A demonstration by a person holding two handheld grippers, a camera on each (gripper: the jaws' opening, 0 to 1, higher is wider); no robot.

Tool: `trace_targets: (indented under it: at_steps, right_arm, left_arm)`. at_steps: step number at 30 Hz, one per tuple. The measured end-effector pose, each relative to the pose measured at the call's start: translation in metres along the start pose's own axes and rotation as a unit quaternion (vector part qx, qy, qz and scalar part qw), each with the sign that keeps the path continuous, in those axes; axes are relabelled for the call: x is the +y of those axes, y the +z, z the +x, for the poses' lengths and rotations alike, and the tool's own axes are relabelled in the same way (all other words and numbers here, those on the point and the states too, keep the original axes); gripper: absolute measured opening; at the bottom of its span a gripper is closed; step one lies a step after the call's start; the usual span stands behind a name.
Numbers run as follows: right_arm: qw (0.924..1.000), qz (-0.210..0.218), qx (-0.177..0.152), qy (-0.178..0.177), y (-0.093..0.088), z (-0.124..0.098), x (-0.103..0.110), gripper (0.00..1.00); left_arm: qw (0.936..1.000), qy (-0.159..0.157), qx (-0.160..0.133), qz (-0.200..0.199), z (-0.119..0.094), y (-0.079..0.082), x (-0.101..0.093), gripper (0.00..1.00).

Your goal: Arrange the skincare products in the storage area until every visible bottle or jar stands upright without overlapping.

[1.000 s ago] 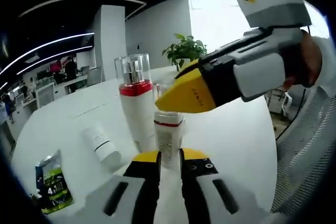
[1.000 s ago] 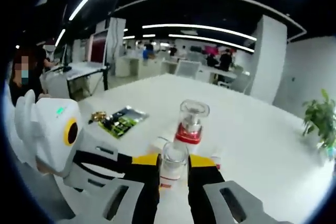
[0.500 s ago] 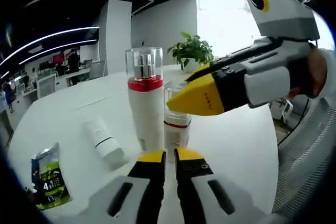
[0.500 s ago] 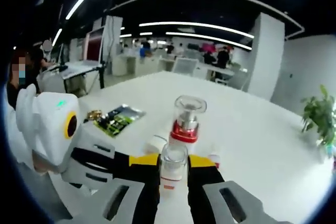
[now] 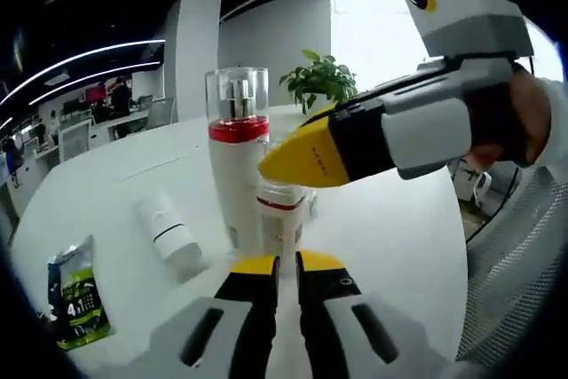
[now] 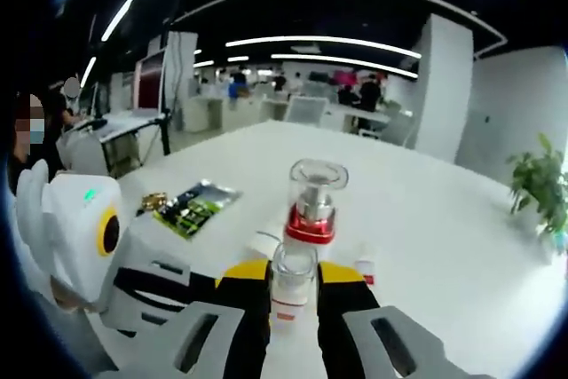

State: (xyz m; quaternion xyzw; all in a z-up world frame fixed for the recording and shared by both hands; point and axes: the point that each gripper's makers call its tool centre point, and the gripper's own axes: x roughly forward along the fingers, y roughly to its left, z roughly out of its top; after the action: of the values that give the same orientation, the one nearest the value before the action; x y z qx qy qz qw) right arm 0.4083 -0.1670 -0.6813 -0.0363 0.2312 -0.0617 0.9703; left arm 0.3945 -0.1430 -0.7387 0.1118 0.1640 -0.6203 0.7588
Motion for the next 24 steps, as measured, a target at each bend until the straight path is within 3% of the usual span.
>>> trace_targets:
  at_steps: [18, 24]
  right_arm:
    - [0.9999, -0.006, -0.008, 0.01, 0.0015, -0.0016, 0.0013, 0.17]
    - [0.9993, -0.008, 0.006, 0.036, -0.0064, -0.0079, 0.0088, 0.22]
  left_arm:
    - [1.0, -0.006, 0.005, -0.003, 0.0011, -0.0032, -0.0021, 0.04]
    - [1.0, 0.002, 0.001, -0.004, 0.0002, -0.0008, 0.0044, 0.04]
